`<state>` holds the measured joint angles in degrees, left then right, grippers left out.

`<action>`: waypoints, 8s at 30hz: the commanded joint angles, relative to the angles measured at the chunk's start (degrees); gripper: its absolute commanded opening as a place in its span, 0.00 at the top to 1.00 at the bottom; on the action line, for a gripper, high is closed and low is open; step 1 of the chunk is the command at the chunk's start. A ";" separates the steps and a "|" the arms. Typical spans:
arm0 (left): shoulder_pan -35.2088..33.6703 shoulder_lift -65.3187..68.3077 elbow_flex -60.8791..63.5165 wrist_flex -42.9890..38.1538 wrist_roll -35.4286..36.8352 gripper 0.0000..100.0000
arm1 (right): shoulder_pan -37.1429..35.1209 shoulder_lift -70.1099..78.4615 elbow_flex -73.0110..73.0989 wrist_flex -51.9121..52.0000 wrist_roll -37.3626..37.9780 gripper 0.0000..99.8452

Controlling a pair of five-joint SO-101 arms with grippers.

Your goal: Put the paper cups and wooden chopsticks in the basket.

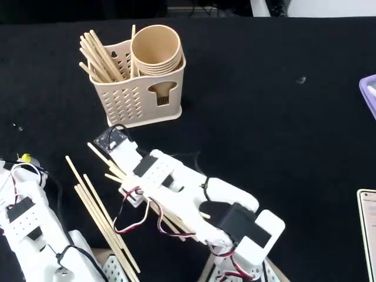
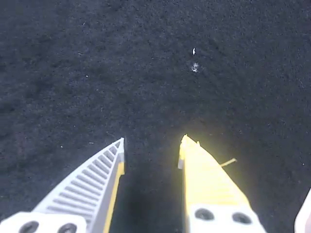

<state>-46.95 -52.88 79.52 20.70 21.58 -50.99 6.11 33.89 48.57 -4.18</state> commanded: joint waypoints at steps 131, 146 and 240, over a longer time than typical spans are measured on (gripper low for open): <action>-0.13 -1.05 -4.44 -0.97 0.18 0.81 | 2.20 -8.04 6.99 -12.40 21.54 0.88; -0.13 -1.05 -4.44 -0.97 0.09 0.81 | 4.48 1.63 -1.27 -6.86 24.26 0.97; 5.76 -1.05 -2.24 -1.05 -0.18 0.81 | 14.95 -19.82 -34.59 -20.57 5.98 0.84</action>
<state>-41.67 -52.88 79.52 20.70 21.58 -36.66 -2.07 2.59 16.75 2.59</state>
